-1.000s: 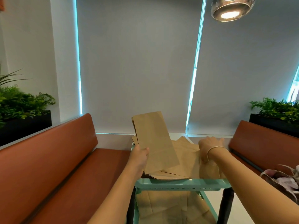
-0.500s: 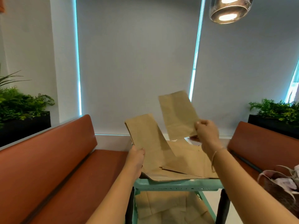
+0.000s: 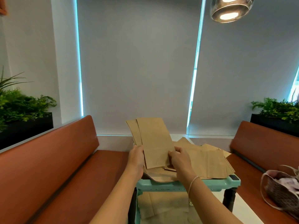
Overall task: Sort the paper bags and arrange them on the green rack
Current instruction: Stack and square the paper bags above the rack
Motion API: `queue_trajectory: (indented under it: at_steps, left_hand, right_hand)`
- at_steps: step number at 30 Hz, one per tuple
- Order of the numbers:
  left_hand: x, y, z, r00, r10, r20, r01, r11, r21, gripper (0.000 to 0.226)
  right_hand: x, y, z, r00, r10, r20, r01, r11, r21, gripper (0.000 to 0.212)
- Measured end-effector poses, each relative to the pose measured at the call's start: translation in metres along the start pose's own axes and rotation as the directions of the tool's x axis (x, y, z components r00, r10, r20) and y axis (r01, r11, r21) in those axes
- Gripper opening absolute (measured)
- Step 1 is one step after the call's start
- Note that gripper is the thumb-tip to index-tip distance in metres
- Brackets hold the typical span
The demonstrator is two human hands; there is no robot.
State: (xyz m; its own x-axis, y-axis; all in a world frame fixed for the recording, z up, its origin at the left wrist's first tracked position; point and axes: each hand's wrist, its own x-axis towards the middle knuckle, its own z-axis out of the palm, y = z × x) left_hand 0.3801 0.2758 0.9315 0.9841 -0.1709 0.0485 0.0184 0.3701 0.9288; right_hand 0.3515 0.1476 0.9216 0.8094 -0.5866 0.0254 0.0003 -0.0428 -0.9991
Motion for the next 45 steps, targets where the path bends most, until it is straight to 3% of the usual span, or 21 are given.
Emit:
queue_trajectory:
  at_steps: [3,9,20,25,27,30,32,35,37,39,45]
  left_hand:
    - [0.002,0.000,-0.002,1.000,-0.017,-0.027,0.017,1.000,-0.011,0.020]
    - [0.001,-0.001,-0.001,0.998,-0.045,0.053,0.047,0.999,-0.025,0.046]
    - [0.018,0.003,0.000,0.987,-0.161,-0.011,0.160,0.985,-0.057,0.030]
    - [0.020,0.000,0.005,0.991,-0.129,-0.034,0.127,0.991,-0.045,0.020]
    - [0.020,-0.003,0.005,0.995,-0.100,-0.028,0.099,0.995,-0.029,0.023]
    - [0.020,-0.005,0.006,0.996,-0.081,-0.021,0.081,0.997,-0.004,0.025]
    - [0.020,-0.005,0.005,0.995,-0.091,-0.030,0.091,0.996,-0.009,0.022]
    - [0.021,-0.003,0.003,0.992,-0.124,-0.036,0.122,0.990,-0.065,0.020]
    - [0.020,-0.002,0.003,0.990,-0.136,-0.033,0.132,0.987,-0.092,0.017]
    - [0.018,-0.002,0.004,0.989,-0.141,-0.030,0.138,0.985,-0.101,0.016]
    - [0.016,-0.002,0.002,0.990,-0.138,-0.023,0.135,0.985,-0.104,0.017]
  right_hand:
    - [-0.006,-0.003,0.001,0.997,-0.042,0.070,0.044,0.999,-0.027,0.023]
    - [-0.011,-0.007,-0.007,0.976,-0.141,0.163,0.160,0.981,-0.112,0.039]
    - [-0.013,-0.017,-0.022,0.941,-0.186,0.283,0.246,0.949,-0.196,0.045]
    - [-0.003,-0.025,-0.032,0.937,-0.211,0.279,0.296,0.904,-0.310,0.040]
    - [0.010,-0.031,-0.043,0.931,-0.270,0.246,0.357,0.814,-0.457,0.045]
    - [0.036,-0.037,-0.064,0.925,-0.278,0.259,0.372,0.521,-0.768,0.059]
    - [0.050,-0.037,-0.075,0.941,-0.165,0.297,0.336,0.322,-0.885,0.073]
    - [0.059,-0.037,-0.081,0.950,0.050,0.307,0.298,0.140,-0.944,0.094]
    - [0.059,-0.036,-0.080,0.949,0.119,0.292,0.292,0.017,-0.956,0.097]
    - [0.058,-0.034,-0.077,0.950,0.130,0.285,0.296,-0.069,-0.953,0.093]
    - [0.055,-0.033,-0.073,0.961,0.151,0.232,0.252,-0.129,-0.959,0.093]
